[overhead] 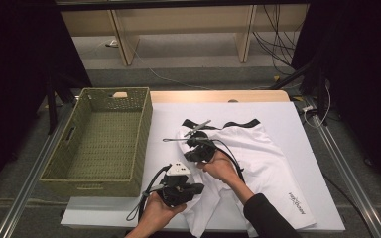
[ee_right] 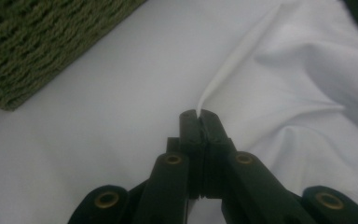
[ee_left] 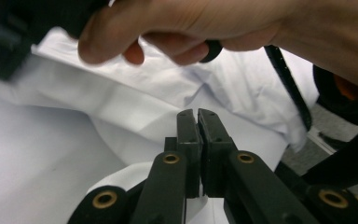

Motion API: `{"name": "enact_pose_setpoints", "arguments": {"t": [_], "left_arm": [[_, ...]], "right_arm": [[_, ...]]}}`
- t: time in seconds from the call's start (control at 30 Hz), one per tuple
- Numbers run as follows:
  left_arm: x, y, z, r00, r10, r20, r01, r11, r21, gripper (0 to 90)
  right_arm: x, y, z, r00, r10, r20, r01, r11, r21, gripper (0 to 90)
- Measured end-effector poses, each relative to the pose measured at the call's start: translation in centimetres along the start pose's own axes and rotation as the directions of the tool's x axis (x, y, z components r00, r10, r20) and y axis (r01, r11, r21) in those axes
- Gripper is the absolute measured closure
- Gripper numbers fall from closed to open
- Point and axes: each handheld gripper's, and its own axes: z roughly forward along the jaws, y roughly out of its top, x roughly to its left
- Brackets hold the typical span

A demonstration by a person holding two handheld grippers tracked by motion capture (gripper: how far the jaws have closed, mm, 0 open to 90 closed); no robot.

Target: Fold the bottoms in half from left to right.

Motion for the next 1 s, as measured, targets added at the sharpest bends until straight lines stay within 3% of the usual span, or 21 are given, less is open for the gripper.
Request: {"name": "enact_pose_setpoints", "arguments": {"t": [0.27, 0.47, 0.83, 1.0], "left_arm": [[-0.8, 1.6, 0.1, 0.9990, 0.037, 0.028, -0.036, 0.9992, -0.017, 87.2], [-1.4, 2.6, 1.1, 0.9957, 0.024, 0.089, -0.023, 0.9997, -0.012, 87.2], [-2.5, 3.5, 3.4, 0.9879, 0.017, 0.154, -0.019, 0.9997, 0.012, 87.0], [-3.0, 3.7, 4.5, 0.9832, 0.008, 0.182, -0.012, 0.9996, 0.025, 87.0]], "right_arm": [[-3.2, -1.8, -5.1, 0.9965, 0.072, 0.042, -0.065, 0.988, -0.140, 90.0], [-5.2, -4.0, -7.8, 0.9908, 0.123, 0.055, -0.110, 0.974, -0.198, 90.0], [-7.1, -7.0, -10.6, 0.9795, 0.182, 0.087, -0.158, 0.961, -0.227, 90.0], [-7.5, -7.8, -10.9, 0.9784, 0.174, 0.111, -0.146, 0.964, -0.222, 90.0]]}}
